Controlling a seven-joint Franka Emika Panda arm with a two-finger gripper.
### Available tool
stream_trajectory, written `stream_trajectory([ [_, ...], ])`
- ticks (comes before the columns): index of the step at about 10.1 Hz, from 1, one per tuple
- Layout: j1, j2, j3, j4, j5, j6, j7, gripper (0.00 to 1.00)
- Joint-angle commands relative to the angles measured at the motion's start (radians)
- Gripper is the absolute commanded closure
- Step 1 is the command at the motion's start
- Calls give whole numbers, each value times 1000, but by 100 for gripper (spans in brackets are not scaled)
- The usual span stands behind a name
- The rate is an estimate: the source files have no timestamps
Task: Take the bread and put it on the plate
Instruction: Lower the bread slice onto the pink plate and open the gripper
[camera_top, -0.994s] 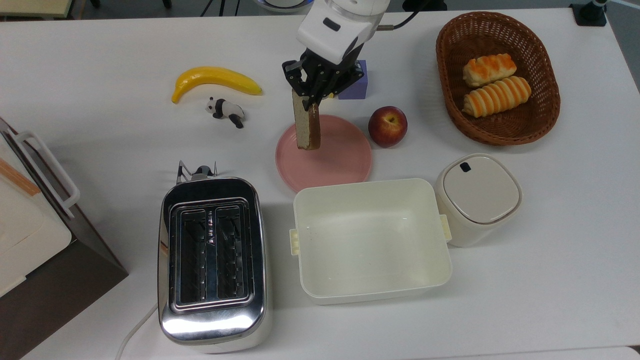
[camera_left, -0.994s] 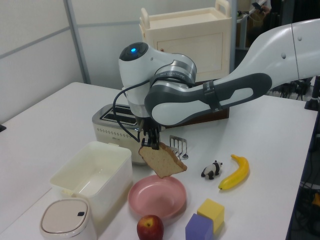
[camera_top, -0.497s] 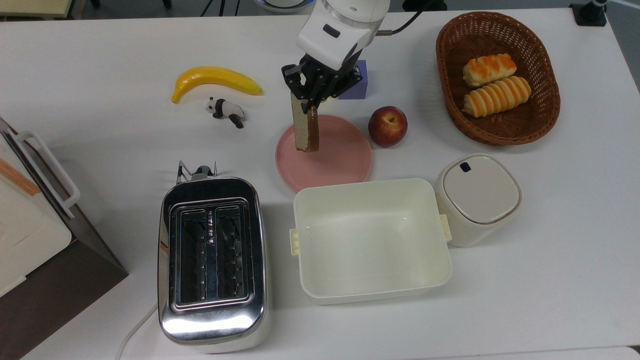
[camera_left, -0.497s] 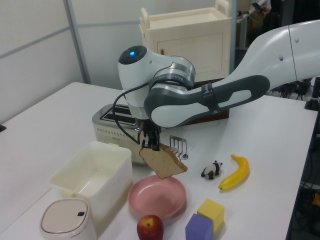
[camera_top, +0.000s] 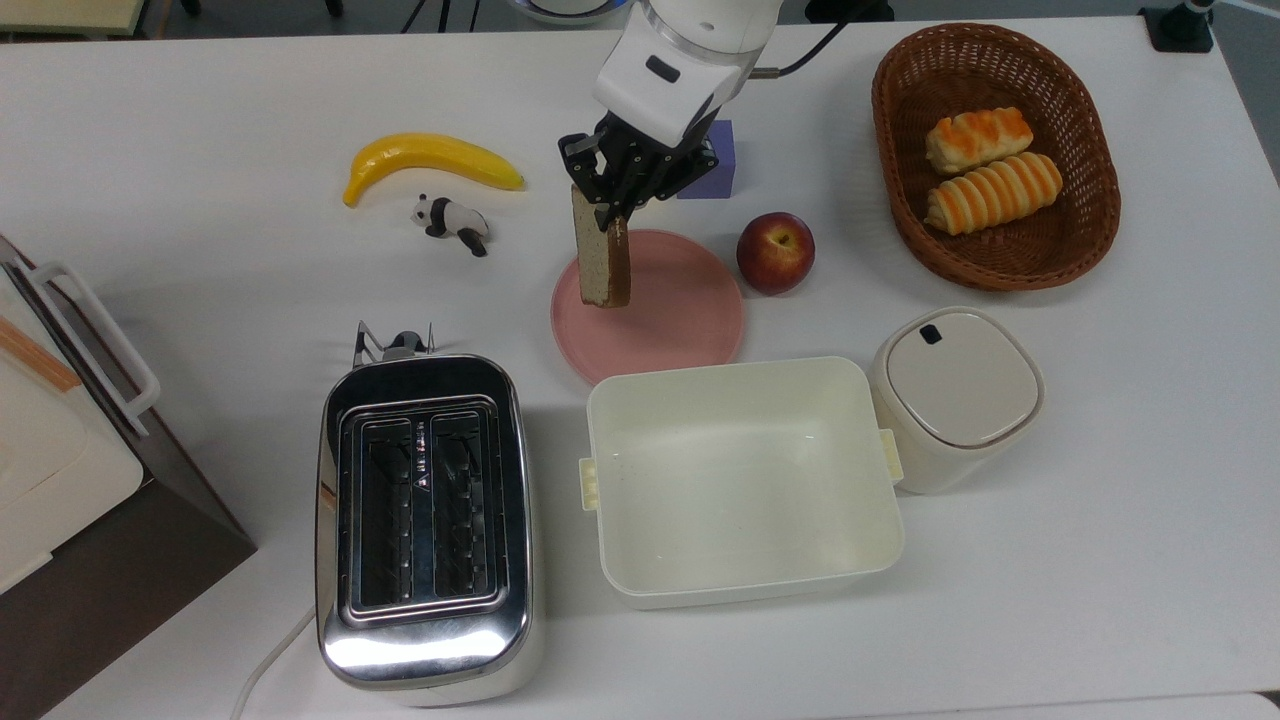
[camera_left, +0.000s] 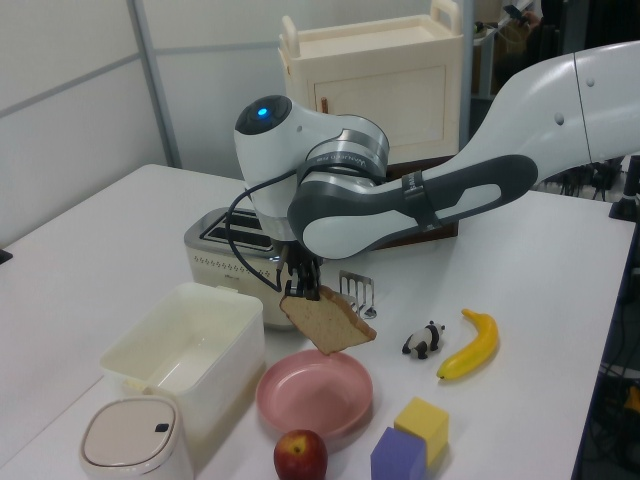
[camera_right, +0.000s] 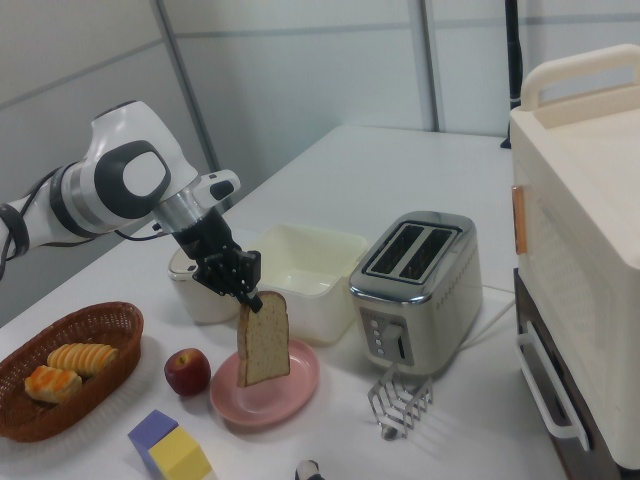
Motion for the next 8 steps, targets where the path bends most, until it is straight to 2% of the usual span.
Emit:
stream_trajectory([
  [1,20,-11,-8,-36,-22,12,4,100],
  [5,21,-9,-8,-36,-27,12,4,100],
  [6,20,-8,-8,-36,-27,12,4,80],
  [7,20,-6,-8,-36,-27,12,6,1],
  [8,20,-5,-8,-36,-27,12,7,0],
])
